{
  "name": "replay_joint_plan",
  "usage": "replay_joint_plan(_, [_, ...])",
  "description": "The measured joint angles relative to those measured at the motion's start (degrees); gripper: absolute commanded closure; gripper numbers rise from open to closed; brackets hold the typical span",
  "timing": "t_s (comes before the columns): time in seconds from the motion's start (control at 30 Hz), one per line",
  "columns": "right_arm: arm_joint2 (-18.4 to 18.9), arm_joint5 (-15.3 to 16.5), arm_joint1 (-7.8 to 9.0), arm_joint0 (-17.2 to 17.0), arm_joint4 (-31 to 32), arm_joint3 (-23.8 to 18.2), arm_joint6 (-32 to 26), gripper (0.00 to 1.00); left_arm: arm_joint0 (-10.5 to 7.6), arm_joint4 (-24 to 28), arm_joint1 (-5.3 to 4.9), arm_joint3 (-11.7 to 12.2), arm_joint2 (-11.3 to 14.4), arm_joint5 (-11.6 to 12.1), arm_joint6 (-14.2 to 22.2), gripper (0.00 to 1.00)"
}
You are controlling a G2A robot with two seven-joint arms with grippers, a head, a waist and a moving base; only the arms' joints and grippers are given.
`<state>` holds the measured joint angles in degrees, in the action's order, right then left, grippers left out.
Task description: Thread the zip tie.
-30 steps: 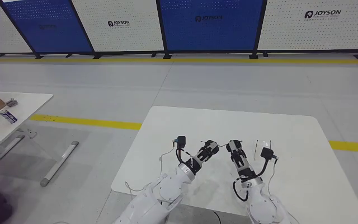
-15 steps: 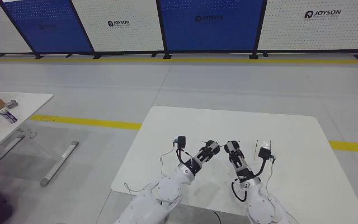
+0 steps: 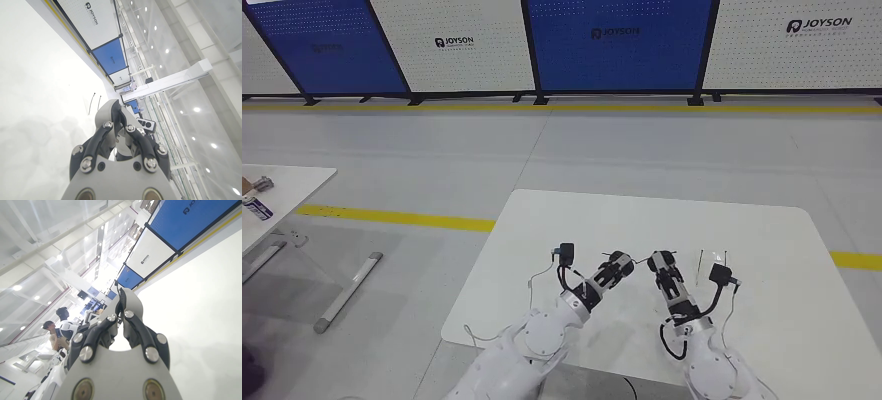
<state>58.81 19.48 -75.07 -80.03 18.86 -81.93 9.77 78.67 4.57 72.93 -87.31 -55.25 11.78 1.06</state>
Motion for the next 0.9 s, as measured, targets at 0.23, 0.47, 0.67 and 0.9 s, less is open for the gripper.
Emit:
replay_joint_plan(0.23, [-0.14,0.00,0.18,0.16,-0.18,-0.05,0.60,1.00,-0.05,-0.03,0.04,0.05,0.00,0.01,-0.30,1.00])
replay_joint_plan(0.47, [0.28,0.00,0.52,0.00,1.33,0.12,1.61,1.00,-0.05,-0.03,0.04,0.05,0.00,0.02,-0.29,1.00])
replay_joint_plan(0.67, [0.34,0.00,0.63,-0.19,2.26,0.27,2.44,1.00,-0.05,-0.03,0.04,0.05,0.00,0.02,-0.29,1.00])
replay_joint_plan(0.9, [0.31,0.00,0.91,-0.39,2.86,-0.71,1.43,0.93,-0.05,-0.03,0.04,0.05,0.00,0.02,-0.29,1.00])
